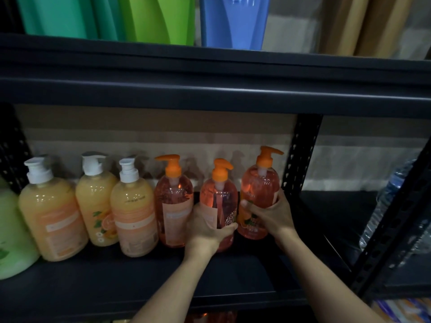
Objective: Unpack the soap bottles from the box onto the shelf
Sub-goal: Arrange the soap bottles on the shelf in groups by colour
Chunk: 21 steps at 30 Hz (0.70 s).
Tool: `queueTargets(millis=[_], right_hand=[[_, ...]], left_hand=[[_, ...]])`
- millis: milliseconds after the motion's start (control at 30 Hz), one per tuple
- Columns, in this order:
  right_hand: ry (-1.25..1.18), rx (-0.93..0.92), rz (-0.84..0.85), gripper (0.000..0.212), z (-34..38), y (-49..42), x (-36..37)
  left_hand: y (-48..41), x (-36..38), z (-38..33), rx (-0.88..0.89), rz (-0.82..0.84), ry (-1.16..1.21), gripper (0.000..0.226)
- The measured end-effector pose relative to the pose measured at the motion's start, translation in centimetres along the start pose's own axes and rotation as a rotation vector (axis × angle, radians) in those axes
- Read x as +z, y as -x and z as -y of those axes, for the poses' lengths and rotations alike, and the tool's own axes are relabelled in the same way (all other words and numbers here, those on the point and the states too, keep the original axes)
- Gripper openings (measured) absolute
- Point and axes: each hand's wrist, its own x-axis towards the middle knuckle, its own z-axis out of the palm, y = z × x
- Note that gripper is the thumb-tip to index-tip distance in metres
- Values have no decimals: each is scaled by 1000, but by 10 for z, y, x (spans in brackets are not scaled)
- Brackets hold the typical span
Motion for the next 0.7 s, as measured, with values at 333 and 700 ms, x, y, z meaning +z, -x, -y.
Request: queueTargets(millis=[333, 700], right_hand=[[-7, -6, 61, 86, -25, 1, 5], [-73, -8, 168, 99, -31, 12, 1]], left_hand=[[0, 1, -1, 23, -20, 27, 72], [11, 3, 8, 43, -15, 146, 79]])
